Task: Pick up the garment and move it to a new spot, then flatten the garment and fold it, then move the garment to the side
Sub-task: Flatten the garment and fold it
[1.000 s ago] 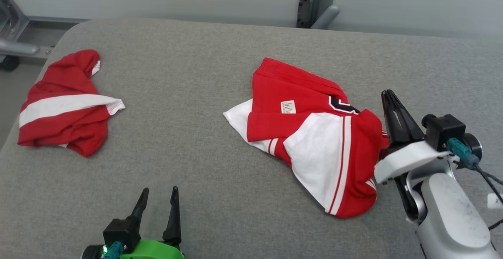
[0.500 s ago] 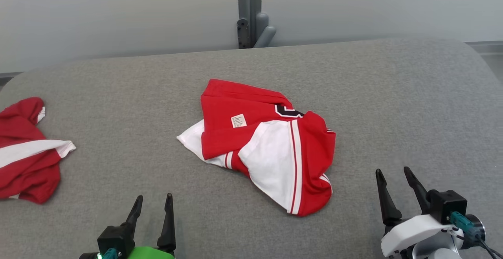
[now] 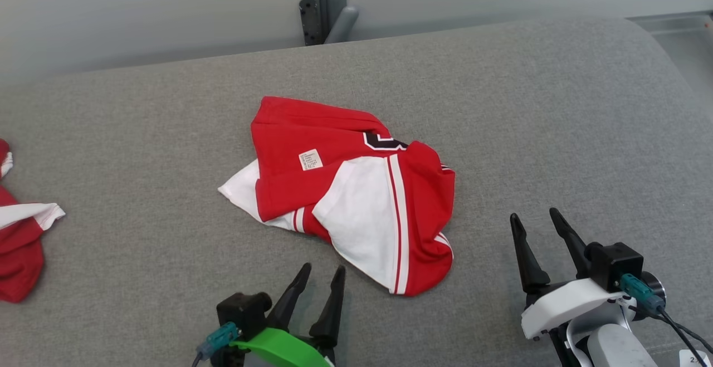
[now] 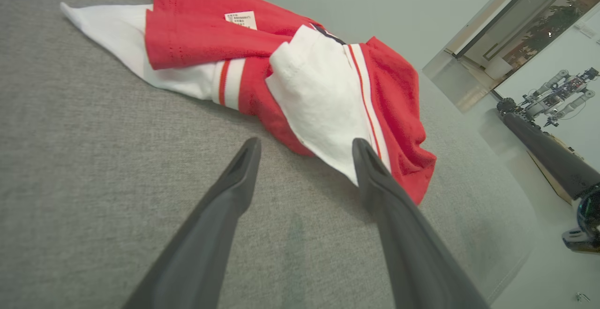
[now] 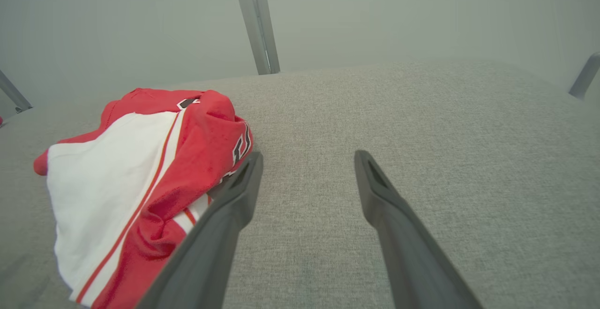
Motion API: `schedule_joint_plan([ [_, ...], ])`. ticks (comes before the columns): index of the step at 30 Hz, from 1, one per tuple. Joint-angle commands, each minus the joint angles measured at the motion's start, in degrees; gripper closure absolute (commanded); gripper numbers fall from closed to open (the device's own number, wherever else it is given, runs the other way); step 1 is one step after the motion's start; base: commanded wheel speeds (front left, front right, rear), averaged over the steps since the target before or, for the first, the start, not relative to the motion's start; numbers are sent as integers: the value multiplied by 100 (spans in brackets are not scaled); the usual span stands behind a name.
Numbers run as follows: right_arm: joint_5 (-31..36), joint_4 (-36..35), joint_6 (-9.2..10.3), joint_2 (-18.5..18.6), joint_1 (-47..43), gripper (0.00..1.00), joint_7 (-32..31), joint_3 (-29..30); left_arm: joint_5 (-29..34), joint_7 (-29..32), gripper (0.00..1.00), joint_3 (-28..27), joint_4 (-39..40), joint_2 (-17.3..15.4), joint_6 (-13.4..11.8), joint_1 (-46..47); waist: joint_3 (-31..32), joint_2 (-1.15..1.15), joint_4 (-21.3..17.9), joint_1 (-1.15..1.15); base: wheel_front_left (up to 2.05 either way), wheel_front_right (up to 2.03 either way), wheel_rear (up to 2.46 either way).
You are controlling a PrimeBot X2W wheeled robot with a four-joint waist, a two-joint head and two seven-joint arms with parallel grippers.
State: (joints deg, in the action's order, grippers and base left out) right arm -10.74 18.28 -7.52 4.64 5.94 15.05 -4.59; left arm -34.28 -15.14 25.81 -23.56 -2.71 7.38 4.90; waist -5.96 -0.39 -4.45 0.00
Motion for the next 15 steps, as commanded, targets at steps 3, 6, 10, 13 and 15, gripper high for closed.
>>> schedule_joint_plan([
  [3,-44,20,6,43,117,0,17,-21,-230,-3,0,333,-130,-40,11,297,-279,39,-212,0,0,0,0],
  [6,-62,40,6,72,170,0,18,24,-445,-3,0,566,-366,-35,14,536,-425,39,-346,0,0,0,0],
  [10,-70,24,6,72,235,0,17,60,-624,-3,0,689,-521,-28,15,627,-521,39,-451,0,0,0,0],
  [13,-49,21,6,53,251,0,17,72,-637,-3,0,826,-451,-98,15,727,-587,39,-499,0,0,0,0],
  [15,-24,55,6,40,276,0,17,72,-694,-2,0,855,-405,-151,14,707,-619,39,-527,0,0,0,0],
])
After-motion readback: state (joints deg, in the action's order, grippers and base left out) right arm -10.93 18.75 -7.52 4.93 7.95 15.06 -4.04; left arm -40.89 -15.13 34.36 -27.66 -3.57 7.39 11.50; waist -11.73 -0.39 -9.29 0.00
